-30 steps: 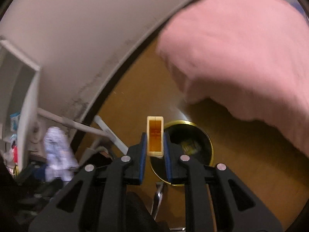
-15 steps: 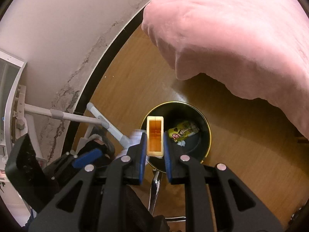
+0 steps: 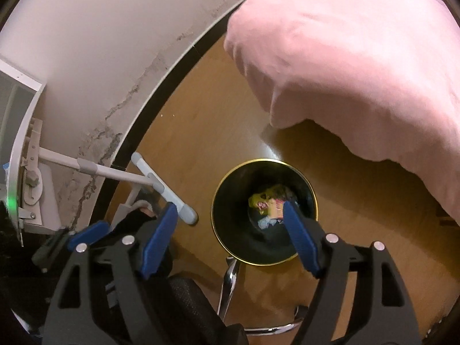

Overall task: Collect trash
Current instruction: 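Carry both items to the wastebasket and open both tools over it, then return to the desk and grasp the white patterned mask with the left tool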

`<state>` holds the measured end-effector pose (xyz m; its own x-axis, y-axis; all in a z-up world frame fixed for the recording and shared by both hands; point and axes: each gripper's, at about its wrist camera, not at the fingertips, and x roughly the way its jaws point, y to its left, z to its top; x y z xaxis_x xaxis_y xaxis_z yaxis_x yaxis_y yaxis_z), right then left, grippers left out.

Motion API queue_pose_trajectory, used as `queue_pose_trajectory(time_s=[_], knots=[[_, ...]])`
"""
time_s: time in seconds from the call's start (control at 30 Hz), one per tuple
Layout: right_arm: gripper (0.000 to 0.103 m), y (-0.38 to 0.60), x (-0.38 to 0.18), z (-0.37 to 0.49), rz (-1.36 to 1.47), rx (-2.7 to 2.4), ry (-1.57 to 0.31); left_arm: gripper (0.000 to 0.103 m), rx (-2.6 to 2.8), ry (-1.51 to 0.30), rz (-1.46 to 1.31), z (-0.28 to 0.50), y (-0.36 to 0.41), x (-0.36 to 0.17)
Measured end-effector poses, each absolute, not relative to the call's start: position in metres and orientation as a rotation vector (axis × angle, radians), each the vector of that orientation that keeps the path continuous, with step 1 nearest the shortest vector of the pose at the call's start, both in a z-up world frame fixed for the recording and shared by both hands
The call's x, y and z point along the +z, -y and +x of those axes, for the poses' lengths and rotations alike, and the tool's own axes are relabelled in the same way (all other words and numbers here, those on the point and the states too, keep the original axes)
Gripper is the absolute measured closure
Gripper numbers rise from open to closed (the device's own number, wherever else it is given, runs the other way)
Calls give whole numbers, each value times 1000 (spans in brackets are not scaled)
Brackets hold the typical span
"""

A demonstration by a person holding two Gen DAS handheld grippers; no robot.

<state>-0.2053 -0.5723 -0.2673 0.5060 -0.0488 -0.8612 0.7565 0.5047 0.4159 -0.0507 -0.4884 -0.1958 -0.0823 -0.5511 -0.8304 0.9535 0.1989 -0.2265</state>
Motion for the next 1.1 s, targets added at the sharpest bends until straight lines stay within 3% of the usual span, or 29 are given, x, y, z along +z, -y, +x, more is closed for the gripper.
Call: queue_pose_trajectory(time_s=[0.17, 0.27, 0.47, 0.8, 0.97, 1.1], knots=[[27, 547, -221, -188, 770, -590, -860, 12, -1267, -883, 456, -42, 452, -126], [22, 516, -177, -162, 649, -531, -801, 11, -1188, -787, 440, -28, 410, -77], [21, 410, -106, -62, 389, -240, -761, 10, -939, -724, 386, 27, 294, -25], [21, 174, -61, 91, -134, 299, -753, 10, -416, -904, 161, 98, 43, -46], [39, 100, -67, 126, -428, 373, -726, 10, -366, -951, 69, 92, -12, -66], [47, 69, -68, 134, -571, 420, -681, 10, -408, -963, 58, 94, -17, -73]])
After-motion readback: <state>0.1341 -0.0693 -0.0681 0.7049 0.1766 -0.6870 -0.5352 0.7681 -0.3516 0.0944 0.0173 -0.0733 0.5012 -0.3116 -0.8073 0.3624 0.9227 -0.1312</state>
